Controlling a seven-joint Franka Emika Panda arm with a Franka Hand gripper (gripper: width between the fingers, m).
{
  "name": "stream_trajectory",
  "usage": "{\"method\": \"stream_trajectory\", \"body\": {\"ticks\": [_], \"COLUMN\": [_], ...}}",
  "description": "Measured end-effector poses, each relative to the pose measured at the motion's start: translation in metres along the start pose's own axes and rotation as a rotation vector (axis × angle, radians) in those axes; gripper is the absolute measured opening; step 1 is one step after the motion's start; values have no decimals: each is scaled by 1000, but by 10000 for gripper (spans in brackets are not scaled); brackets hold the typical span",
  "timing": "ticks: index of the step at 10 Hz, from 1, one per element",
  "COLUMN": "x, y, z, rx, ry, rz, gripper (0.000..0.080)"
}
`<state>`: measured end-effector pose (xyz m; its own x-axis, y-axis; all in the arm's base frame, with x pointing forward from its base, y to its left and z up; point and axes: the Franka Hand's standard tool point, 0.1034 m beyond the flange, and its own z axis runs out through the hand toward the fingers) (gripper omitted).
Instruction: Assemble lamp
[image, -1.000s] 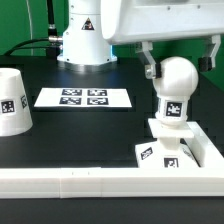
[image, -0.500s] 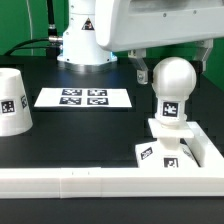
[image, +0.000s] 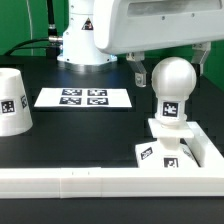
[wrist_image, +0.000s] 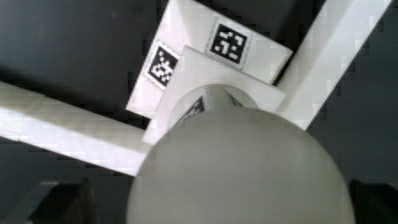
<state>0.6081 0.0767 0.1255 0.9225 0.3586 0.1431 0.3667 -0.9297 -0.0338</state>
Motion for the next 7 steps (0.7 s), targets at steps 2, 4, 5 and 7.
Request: {"method": "stream_trajectory", "body": {"ticks": [2, 4, 5, 7], "x": [-1, -1, -1, -1], "y": [0, 0, -1, -1], "z": [2, 2, 2, 2], "rx": [1, 1, 2, 4], "ry": [-2, -2, -2, -2], "rz": [0, 3, 25, 73], "gripper": [577, 576, 576, 576]}}
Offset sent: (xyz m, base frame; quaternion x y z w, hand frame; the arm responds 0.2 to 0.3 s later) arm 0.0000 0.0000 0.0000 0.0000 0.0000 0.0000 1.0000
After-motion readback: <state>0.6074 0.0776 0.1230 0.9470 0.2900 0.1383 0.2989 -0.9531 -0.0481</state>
